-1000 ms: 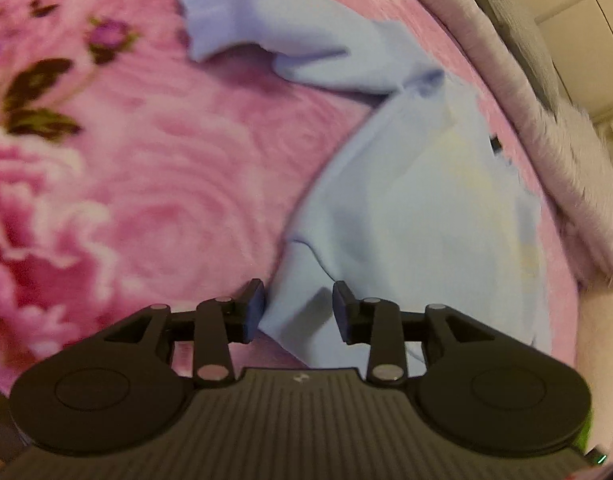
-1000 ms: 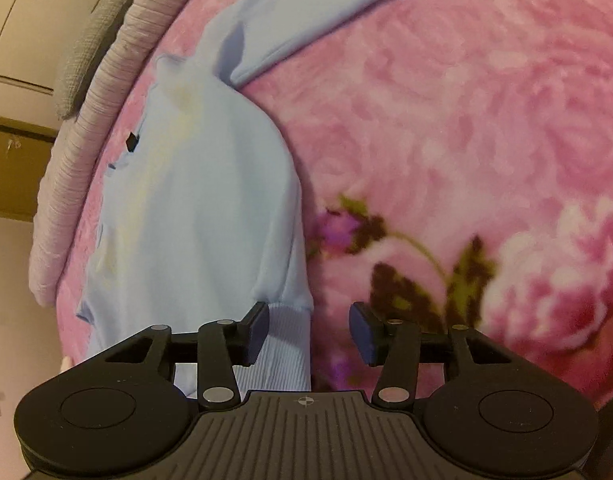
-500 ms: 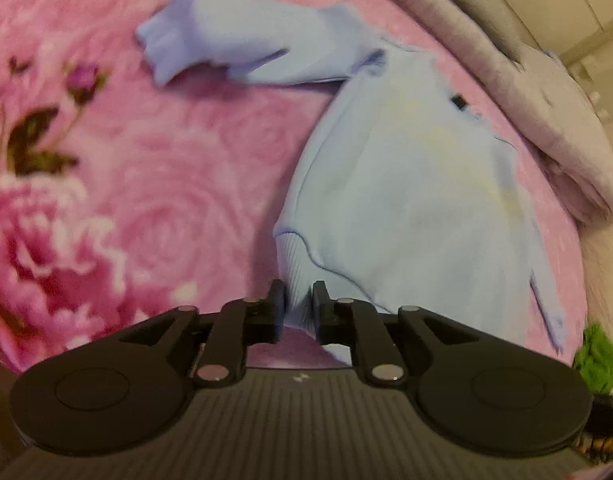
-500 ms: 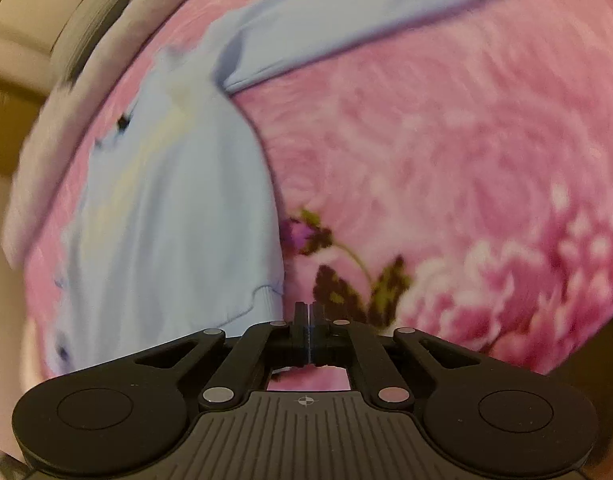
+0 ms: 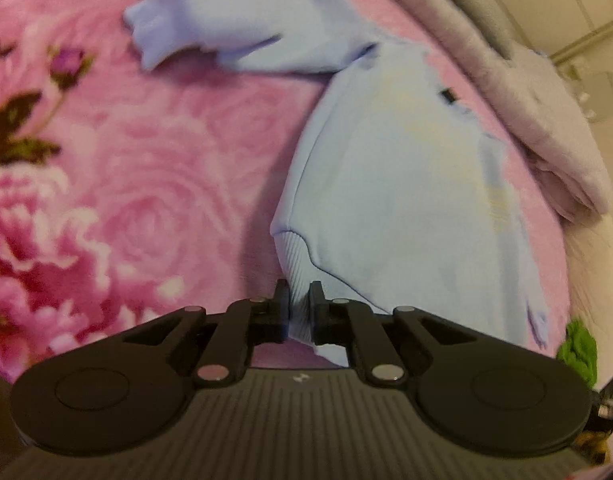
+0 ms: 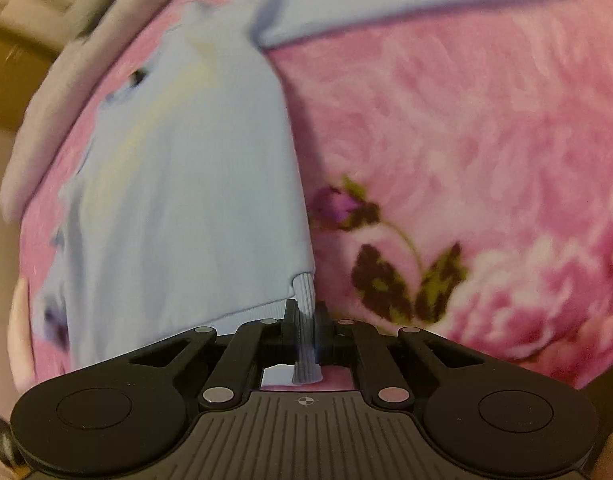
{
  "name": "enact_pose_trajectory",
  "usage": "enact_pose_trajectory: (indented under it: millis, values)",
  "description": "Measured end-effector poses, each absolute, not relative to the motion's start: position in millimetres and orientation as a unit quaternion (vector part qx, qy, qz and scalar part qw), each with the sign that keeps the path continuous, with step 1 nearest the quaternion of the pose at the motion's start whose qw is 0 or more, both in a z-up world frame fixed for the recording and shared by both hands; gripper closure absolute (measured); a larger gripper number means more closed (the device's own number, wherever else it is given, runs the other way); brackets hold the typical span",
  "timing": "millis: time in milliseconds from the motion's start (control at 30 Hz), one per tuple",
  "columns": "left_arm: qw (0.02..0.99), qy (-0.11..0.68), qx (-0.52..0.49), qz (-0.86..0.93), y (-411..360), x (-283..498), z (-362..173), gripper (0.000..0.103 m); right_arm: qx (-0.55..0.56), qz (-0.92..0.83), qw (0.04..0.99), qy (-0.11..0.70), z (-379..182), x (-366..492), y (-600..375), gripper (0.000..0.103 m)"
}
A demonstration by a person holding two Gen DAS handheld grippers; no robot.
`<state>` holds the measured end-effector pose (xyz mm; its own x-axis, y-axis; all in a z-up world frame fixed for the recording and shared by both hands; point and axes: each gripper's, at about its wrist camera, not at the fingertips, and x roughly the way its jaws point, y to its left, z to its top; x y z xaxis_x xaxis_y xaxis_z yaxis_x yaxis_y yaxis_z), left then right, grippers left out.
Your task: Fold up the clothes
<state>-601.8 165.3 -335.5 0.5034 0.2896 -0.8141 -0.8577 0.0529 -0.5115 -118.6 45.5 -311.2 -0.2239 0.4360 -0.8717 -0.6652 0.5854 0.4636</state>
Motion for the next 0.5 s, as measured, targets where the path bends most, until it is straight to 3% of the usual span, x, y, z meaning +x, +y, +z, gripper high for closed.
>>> enact_pose_trajectory:
  millis: [100,167,200,367,400,467,500]
  values:
    - [0.668,0.270,-0.549,0.423,154.5,-602.7,-337.1,0.095,-0.104,0.437,0.612,0.651,-311.7,-118.6,39.8,0.097]
    - [0.636,0.298,-0.559,0.441,153.3,-606.5,-350.0,0.088,-0.153,0.423,0.606,0.656,-325.7,-124.0,43.9,0.097]
    - [0.620,0.312,-0.563,0.449,152.7,-608.4,-356.4,0.082,-0.173,0.417,0.607,0.654,-328.7,-126.4,46.8,0.087]
    - [0.622,0.261,-0.539,0.504,163.2,-634.8,-327.7,0.083,-0.171,0.403,0.661,0.609,-300.1,-125.4,61.1,0.055]
    - [0.625,0.250,-0.527,0.519,167.9,-639.4,-320.9,0.081,-0.152,0.403,0.669,0.606,-295.3,-124.3,64.4,0.045]
    - [0.629,0.228,-0.503,0.548,177.3,-648.4,-307.1,0.069,-0.115,0.401,0.680,0.602,-289.7,-123.9,73.3,0.042]
    - [0.636,0.254,-0.459,0.566,186.7,-640.9,-304.9,0.068,-0.101,0.400,0.683,0.603,-289.2,-124.4,78.0,0.042]
